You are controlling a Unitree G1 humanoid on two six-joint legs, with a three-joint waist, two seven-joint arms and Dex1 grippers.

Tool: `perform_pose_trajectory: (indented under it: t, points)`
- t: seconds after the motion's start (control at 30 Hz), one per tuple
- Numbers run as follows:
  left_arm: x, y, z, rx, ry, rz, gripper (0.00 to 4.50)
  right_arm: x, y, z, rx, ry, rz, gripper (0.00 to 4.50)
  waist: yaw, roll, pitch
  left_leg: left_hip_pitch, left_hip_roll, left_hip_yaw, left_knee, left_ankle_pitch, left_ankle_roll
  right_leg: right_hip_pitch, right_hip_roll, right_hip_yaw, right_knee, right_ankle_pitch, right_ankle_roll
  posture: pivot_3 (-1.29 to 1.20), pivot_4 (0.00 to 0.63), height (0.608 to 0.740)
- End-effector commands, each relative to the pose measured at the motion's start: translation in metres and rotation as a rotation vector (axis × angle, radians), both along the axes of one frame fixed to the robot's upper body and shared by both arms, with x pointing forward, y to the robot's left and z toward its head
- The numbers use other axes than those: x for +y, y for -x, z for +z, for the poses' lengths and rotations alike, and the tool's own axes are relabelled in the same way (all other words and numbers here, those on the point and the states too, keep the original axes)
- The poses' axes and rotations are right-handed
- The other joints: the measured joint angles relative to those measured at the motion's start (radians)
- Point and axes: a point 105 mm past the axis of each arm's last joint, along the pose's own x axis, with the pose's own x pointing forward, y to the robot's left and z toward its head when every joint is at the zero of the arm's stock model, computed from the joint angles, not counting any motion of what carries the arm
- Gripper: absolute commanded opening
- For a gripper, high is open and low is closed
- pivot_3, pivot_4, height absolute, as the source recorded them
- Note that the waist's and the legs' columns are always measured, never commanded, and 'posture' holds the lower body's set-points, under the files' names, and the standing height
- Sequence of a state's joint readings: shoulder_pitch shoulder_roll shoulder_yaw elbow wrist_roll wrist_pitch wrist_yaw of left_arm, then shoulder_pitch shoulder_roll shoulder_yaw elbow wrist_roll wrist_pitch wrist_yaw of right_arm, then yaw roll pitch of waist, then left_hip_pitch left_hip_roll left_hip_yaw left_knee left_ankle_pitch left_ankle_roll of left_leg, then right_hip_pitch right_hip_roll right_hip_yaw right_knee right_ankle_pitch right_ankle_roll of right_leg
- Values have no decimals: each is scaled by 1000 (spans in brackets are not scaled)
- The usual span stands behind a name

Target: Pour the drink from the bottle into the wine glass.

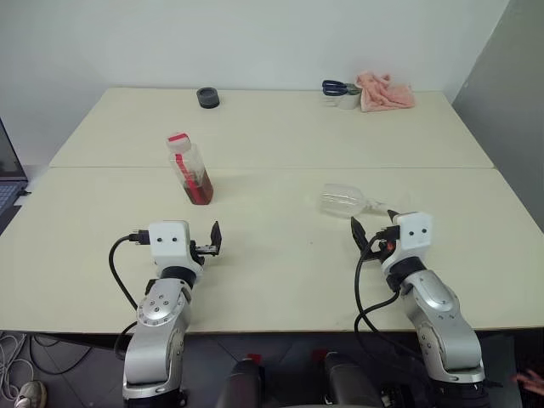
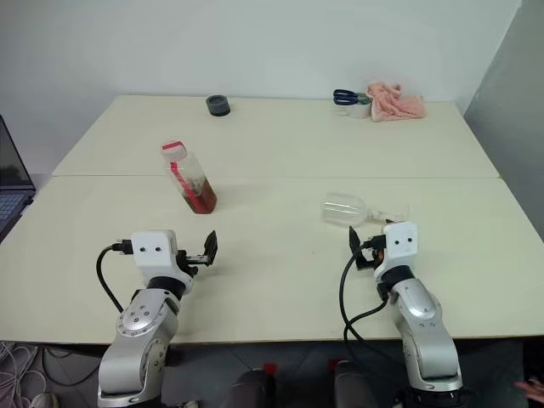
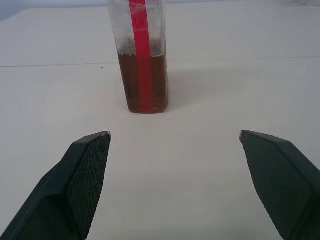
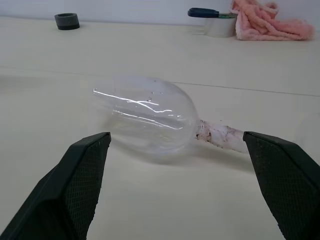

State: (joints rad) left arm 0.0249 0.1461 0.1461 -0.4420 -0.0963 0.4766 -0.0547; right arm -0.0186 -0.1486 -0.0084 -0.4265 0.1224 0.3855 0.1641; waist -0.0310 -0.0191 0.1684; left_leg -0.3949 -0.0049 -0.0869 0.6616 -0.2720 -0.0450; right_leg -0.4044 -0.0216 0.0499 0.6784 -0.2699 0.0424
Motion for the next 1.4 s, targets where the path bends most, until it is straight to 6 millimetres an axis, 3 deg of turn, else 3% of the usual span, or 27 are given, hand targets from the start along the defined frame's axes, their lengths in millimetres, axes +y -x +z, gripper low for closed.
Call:
perform_pose_trajectory:
  t: [0.03,0.43,0.6,0.77,0.9,0.97,1.4]
  points:
    - [3,2,19,-72,-9,9,4463,0,3,17,-67,-11,-3,4500,0,0,0,0,0,0,0,0,0,0,0,0,0,0,0,0,150,740]
    - [5,6,17,-71,-2,32,4463,2,3,17,-64,-4,18,4500,0,0,0,0,0,0,0,0,0,0,0,0,0,0,0,0,150,740]
    - [6,5,19,-75,-19,32,4463,14,0,22,-82,8,93,4500,0,0,0,0,0,0,0,0,0,0,0,0,0,0,0,0,150,740]
    - [12,0,24,-94,-21,62,4463,51,1,51,-145,-30,420,4500,-1,0,1,0,0,0,0,0,0,0,0,-1,0,0,0,0,150,740]
    - [17,-5,30,-112,-28,73,4463,81,25,90,-170,-127,870,4500,-1,0,2,0,0,-1,0,0,0,0,0,-1,0,0,0,0,150,740]
    - [22,-8,33,-121,-37,77,4463,86,28,100,-155,-116,988,4500,-1,0,2,0,0,-1,0,0,0,1,0,-2,0,0,0,0,150,740]
    - [33,-30,50,-159,-72,33,4463,100,13,96,-177,-52,942,4500,1,0,2,-1,0,-3,0,0,0,0,0,-4,0,0,-1,0,150,740]
